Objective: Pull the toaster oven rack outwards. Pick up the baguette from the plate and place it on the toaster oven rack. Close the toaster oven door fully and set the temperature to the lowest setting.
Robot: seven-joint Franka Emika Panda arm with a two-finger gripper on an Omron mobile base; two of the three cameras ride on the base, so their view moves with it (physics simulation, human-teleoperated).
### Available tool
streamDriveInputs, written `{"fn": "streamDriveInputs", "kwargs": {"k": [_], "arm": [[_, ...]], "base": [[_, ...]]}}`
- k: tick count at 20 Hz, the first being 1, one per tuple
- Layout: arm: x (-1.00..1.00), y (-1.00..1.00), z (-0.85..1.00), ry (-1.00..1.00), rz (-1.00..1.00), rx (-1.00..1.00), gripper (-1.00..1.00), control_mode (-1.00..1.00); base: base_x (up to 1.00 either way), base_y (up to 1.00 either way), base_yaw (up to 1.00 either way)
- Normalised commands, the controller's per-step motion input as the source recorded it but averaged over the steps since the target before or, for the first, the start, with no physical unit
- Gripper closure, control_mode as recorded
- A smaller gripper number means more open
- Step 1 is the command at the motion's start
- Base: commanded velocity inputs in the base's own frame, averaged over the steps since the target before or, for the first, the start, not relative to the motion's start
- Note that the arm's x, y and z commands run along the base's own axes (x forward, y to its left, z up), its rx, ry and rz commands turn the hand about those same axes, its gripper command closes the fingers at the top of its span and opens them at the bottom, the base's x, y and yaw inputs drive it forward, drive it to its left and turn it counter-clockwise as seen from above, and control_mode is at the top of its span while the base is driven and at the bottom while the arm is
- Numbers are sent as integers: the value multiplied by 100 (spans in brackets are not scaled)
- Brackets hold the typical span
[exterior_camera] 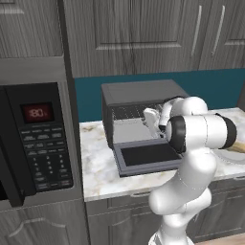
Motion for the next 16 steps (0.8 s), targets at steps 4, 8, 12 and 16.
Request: {"fn": "streamDriveInputs", "kwargs": {"k": [4, 8, 12, 16], "arm": [[-65, 8, -55, 23, 0, 0, 100, -100], [-100, 1, -85, 32, 0, -2, 100, -100], [-100, 0, -100, 43, 0, -6, 100, -100], [-100, 0, -100, 46, 0, -7, 100, -100]], "base": [[0, 0, 0], [0, 0, 0], [0, 0, 0], [0, 0, 0]]}}
